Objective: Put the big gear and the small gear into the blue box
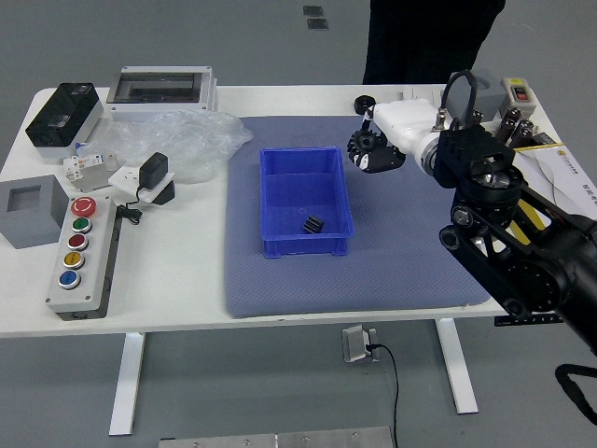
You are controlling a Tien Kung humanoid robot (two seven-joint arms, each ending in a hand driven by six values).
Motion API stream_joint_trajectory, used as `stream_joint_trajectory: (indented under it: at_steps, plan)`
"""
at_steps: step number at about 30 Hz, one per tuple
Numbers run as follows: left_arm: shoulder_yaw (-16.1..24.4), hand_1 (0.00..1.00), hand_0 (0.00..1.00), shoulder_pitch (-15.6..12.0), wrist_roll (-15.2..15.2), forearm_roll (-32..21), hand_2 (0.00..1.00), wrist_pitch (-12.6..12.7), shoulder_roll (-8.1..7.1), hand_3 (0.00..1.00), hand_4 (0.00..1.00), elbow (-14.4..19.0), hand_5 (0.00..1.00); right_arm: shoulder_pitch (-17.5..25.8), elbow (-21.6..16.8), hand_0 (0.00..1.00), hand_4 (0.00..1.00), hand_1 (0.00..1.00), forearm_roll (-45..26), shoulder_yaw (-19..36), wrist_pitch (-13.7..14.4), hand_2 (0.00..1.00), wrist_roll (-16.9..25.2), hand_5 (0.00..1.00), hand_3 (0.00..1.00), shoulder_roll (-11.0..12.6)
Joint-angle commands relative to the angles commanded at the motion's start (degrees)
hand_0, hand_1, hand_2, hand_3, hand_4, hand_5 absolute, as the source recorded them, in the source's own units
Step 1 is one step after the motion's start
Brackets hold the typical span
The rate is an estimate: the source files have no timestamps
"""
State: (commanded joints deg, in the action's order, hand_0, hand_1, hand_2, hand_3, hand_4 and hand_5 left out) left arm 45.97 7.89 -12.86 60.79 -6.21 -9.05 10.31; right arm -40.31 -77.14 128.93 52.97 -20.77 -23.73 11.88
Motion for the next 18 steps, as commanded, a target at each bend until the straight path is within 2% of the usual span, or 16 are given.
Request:
stream_joint_trajectory:
  at_steps: [8,11,12,17,18]
  plan:
    - [0.01,0.820,0.817,-0.06,-0.14,0.31,0.819,-0.07,0.28,0.783,0.527,0.00,0.138,-1.16,5.27,0.401,0.460,0.399,-1.03,-2.86,1.41,0.420,0.80,0.394,0.563,-5.11]
    - [0.00,0.820,0.817,0.00,-0.13,0.25,0.819,-0.06,0.29,0.783,0.527,0.00,0.138,-1.49,6.71,0.401,0.460,0.399,-1.17,-3.52,1.52,0.420,0.91,0.394,0.563,-6.09]
    - [0.02,0.820,0.817,0.02,-0.13,0.25,0.820,-0.06,0.27,0.782,0.527,0.00,0.138,-1.65,7.19,0.430,0.496,0.441,-1.22,-3.62,1.42,0.479,0.93,0.424,0.619,-6.38]
    - [0.06,0.820,0.817,0.05,-0.13,0.25,0.820,-0.06,0.25,0.782,0.527,0.00,0.138,-2.21,8.37,0.430,0.496,0.441,-1.98,-3.39,0.75,0.479,0.90,0.424,0.619,-6.91]
    - [0.06,0.821,0.817,0.05,-0.14,0.24,0.820,-0.07,0.27,0.783,0.527,0.00,0.138,-2.29,8.49,0.547,0.770,0.551,-2.13,-3.28,0.72,0.672,0.93,0.556,0.952,-6.95]
